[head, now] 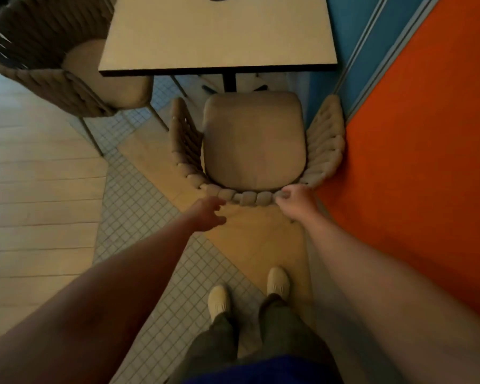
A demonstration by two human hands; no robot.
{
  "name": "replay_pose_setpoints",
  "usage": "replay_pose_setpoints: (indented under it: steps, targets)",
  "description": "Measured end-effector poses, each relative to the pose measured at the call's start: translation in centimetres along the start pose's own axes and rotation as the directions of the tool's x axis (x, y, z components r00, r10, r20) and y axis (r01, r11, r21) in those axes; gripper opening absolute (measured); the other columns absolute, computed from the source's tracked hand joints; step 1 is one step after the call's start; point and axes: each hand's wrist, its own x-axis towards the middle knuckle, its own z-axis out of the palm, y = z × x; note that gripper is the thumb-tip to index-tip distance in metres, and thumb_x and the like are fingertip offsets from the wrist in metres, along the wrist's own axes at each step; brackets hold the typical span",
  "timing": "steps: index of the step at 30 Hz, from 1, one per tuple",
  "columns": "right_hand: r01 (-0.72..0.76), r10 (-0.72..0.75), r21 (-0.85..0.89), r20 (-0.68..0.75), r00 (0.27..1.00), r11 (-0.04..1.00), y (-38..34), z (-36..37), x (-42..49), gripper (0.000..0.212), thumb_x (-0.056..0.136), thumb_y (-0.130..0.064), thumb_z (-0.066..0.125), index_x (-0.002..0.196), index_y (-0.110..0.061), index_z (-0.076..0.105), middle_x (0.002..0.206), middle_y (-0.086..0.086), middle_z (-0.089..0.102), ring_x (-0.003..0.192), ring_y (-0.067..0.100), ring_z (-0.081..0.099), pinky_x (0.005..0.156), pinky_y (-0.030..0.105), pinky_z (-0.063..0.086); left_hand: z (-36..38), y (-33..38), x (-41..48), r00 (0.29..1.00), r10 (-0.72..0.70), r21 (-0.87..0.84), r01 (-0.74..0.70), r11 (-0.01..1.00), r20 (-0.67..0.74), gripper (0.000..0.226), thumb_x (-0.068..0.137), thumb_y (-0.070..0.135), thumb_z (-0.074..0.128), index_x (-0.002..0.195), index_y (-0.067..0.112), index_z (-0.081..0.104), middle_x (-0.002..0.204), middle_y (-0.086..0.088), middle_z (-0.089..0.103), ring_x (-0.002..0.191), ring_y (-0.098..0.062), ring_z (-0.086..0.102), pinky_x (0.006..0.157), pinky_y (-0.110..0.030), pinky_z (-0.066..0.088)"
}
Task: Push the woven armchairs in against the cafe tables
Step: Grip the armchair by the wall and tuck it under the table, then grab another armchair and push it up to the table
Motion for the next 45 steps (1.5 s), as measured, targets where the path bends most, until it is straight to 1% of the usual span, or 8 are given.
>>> replay_pose_setpoints:
  steps: [2, 5, 9, 19, 28, 33, 40, 45]
  targets:
    - [0.08, -0.068, -0.11, 0.111, 0.991, 0.991, -1.3, -0.2, -1.6, 0.015, 0.086, -0.03, 0.06, 0.077, -0.018, 0.062, 0.078, 0.006, 0.06, 0.083, 0.028, 0.061, 0.063, 0.03, 0.044, -0.5, -0.1, -2.3, 0.999, -0.023, 0.051, 0.021, 0.998, 0.039, 0.057, 0.089, 0.025, 0.071, 0.142, 0.019, 0.053, 0.136, -0.007, 0.062, 0.12, -0.022, 0.061, 0.097, -0.029, 0.048]
    - [0.205, -0.146, -0.267, 0.224, 0.964, 0.942, -3.3, -0.6, -3.6, 0.028, 0.085, -0.04, 0.061, 0.102, -0.019, 0.07, 0.101, 0.008, 0.07, 0.096, 0.032, 0.066, 0.077, 0.039, 0.056, -0.9, -0.5, -5.3, 0.999, -0.038, 0.088, 0.035, 0.995, 0.024, 0.053, 0.089, 0.026, 0.07, 0.14, 0.022, 0.054, 0.133, -0.005, 0.062, 0.118, -0.021, 0.06, 0.103, -0.035, 0.049]
    - [0.34, -0.215, -0.341, 0.354, 0.91, 0.876, -5.6, -0.8, -4.9, 0.036, 0.087, -0.039, 0.062, 0.117, -0.019, 0.069, 0.121, 0.009, 0.068, 0.11, 0.029, 0.063, 0.095, 0.041, 0.052, -0.8, -1.4, -8.2, 0.999, -0.052, 0.115, 0.053, 0.992, -0.007, 0.049, 0.091, 0.028, 0.067, 0.139, 0.024, 0.055, 0.131, -0.002, 0.063, 0.116, -0.019, 0.061, 0.101, -0.032, 0.049]
    - [0.544, -0.229, -0.436, 0.59, 0.775, 0.717, -10.4, 2.3, -4.4, 0.041, 0.09, -0.037, 0.062, 0.121, -0.011, 0.068, 0.125, 0.012, 0.065, 0.112, 0.029, 0.06, 0.097, 0.037, 0.05, -1.4, -4.5, -11.4, 0.966, -0.192, -0.099, 0.177, 0.979, -0.175, 0.046, 0.094, 0.027, 0.065, 0.139, 0.023, 0.055, 0.134, -0.001, 0.06, 0.117, -0.02, 0.06, 0.099, -0.033, 0.05]
    - [0.557, -0.224, -0.439, 0.608, 0.762, 0.705, -18.9, 9.7, -3.7, 0.044, 0.092, -0.031, 0.062, 0.124, 0.0, 0.065, 0.127, 0.019, 0.065, 0.116, 0.035, 0.06, 0.099, 0.042, 0.05, -5.4, -12.8, -11.0, 0.963, -0.225, -0.16, 0.201, 0.966, -0.149, 0.046, 0.095, 0.026, 0.064, 0.14, 0.02, 0.054, 0.135, -0.004, 0.059, 0.118, -0.021, 0.059, 0.1, -0.033, 0.048]
    - [0.507, -0.194, -0.489, 0.556, 0.808, 0.71, -24.5, 15.2, -2.9, 0.058, 0.083, -0.051, 0.062, 0.132, -0.02, 0.062, 0.133, 0.006, 0.064, 0.12, 0.027, 0.059, 0.103, 0.04, 0.048, -10.8, -20.4, -9.5, 0.975, -0.179, -0.119, 0.164, 0.979, -0.133, 0.047, 0.095, 0.027, 0.064, 0.14, 0.019, 0.054, 0.135, -0.005, 0.06, 0.117, -0.022, 0.06, 0.1, -0.034, 0.048]
    - [0.47, -0.204, -0.401, 0.55, 0.81, 0.786, -34.1, 22.1, -3.4, 0.051, 0.095, -0.036, 0.062, 0.138, -0.01, 0.057, 0.138, 0.009, 0.059, 0.123, 0.026, 0.057, 0.101, 0.034, 0.047, -20.2, -29.9, -9.1, 0.981, -0.15, -0.071, 0.142, 0.987, -0.124, 0.047, 0.094, 0.025, 0.066, 0.139, 0.02, 0.054, 0.135, -0.006, 0.06, 0.116, -0.023, 0.062, 0.104, -0.041, 0.05]
    - [0.445, -0.184, -0.402, 0.542, 0.82, 0.8, -41.0, 26.8, -1.9, 0.046, 0.095, -0.035, 0.061, 0.132, -0.007, 0.061, 0.133, 0.013, 0.062, 0.118, 0.028, 0.059, 0.1, 0.039, 0.05, -26.9, -35.4, -7.1, 0.983, -0.119, -0.067, 0.11, 0.992, -0.14, 0.046, 0.094, 0.025, 0.065, 0.139, 0.019, 0.054, 0.134, -0.006, 0.06, 0.115, -0.021, 0.062, 0.101, -0.036, 0.05]
